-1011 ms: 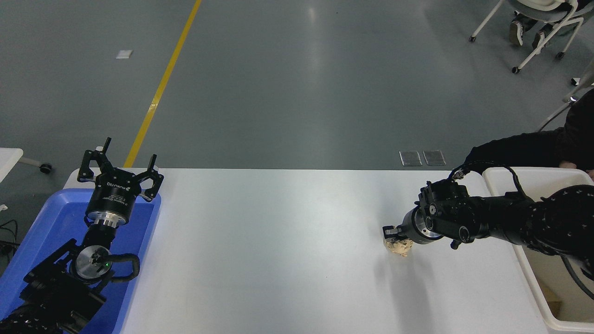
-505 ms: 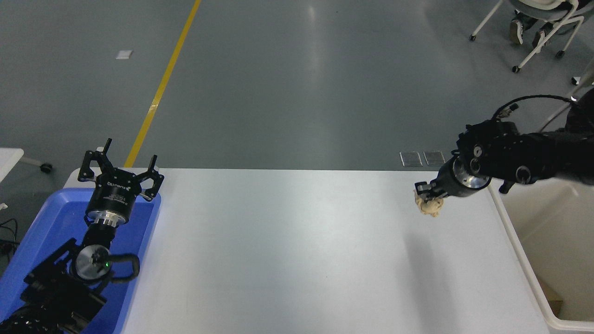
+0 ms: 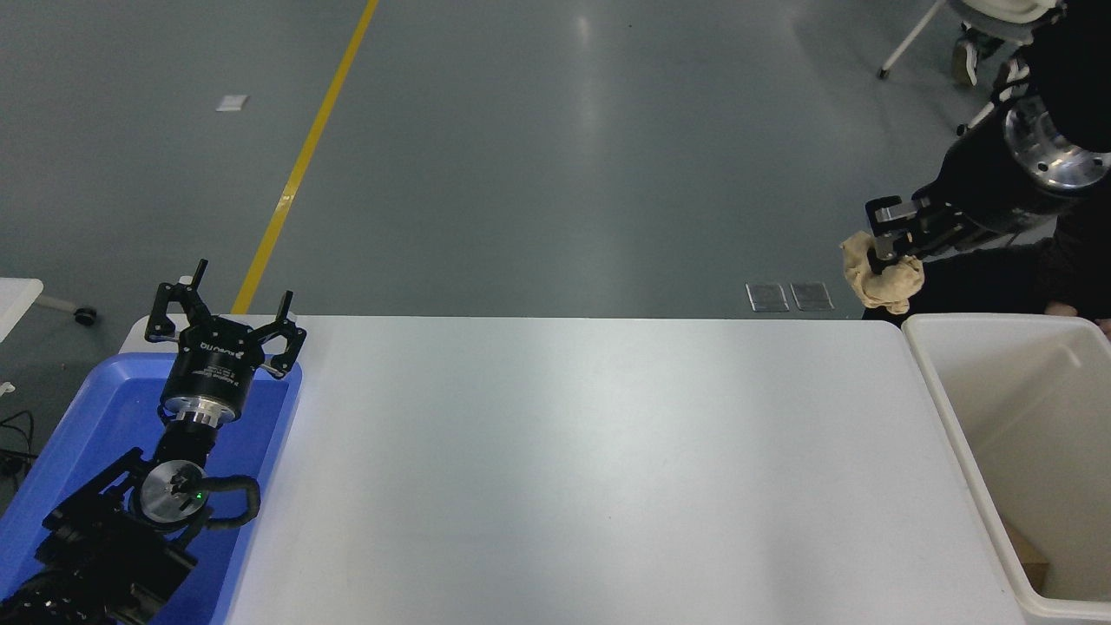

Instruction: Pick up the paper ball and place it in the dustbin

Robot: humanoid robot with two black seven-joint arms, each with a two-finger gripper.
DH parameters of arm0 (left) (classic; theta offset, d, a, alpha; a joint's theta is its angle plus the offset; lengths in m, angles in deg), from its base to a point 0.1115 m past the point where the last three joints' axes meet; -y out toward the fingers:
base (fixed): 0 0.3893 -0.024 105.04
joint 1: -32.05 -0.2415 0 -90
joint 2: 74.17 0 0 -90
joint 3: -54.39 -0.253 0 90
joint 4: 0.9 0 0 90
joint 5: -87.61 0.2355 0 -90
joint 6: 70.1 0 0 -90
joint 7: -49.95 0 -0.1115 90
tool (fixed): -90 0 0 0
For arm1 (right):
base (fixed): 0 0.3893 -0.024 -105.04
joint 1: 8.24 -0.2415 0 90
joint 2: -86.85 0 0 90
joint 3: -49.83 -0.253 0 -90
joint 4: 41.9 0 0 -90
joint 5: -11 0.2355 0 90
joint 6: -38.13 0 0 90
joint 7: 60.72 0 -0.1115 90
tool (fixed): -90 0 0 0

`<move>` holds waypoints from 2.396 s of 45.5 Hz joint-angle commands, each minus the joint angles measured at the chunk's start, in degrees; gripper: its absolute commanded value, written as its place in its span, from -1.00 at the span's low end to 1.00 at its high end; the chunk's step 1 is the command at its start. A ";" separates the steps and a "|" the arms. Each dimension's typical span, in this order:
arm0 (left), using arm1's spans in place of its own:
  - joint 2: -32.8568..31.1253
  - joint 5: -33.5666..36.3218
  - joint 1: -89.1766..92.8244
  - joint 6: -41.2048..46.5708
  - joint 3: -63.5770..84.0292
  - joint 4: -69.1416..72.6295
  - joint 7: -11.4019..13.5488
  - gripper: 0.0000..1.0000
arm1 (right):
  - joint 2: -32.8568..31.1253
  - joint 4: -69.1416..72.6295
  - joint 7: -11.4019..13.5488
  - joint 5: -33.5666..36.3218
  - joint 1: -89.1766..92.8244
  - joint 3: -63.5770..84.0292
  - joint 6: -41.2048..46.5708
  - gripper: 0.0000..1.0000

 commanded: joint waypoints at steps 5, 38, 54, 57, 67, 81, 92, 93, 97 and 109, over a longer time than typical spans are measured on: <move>-0.08 -0.01 0.07 0.00 0.01 0.00 0.00 1.00 | -4.56 -0.33 0.15 -2.90 -3.06 7.79 1.03 -1.00; -0.08 -0.01 0.07 0.00 0.01 0.00 0.00 1.00 | -29.80 -34.78 0.15 -10.21 68.89 -33.93 -21.37 -1.00; -0.08 -0.01 0.16 0.00 0.01 0.00 0.00 1.00 | -9.07 -59.56 0.15 -0.81 96.77 -55.05 -35.88 -1.00; -0.08 -0.01 0.07 0.00 0.01 0.00 0.00 1.00 | -5.37 -64.30 0.15 3.31 98.80 -55.22 -37.64 -1.00; -0.08 -0.01 0.16 0.00 0.01 0.00 0.00 1.00 | 1.14 -72.14 0.68 16.07 101.61 -54.87 -38.43 -1.00; -0.08 -0.01 0.16 0.00 0.01 0.00 0.00 1.00 | 3.95 -72.76 0.68 17.92 103.20 -55.40 -41.07 -1.00; -0.08 -0.10 0.16 0.00 0.01 0.00 0.00 1.00 | 3.95 -72.58 0.59 17.92 103.20 -55.49 -41.07 -1.00; -0.08 -0.01 0.07 0.00 0.01 0.00 0.00 1.00 | 3.95 -72.58 0.59 17.92 103.29 -55.40 -41.07 -1.00; -0.08 -0.10 0.16 0.00 0.01 0.00 0.00 1.00 | 3.95 -72.41 0.50 17.92 103.29 -55.40 -41.07 -0.28; -0.08 -0.01 0.16 0.00 0.01 0.00 0.00 1.00 | 3.52 -72.23 0.15 17.83 102.50 -54.87 -40.81 1.00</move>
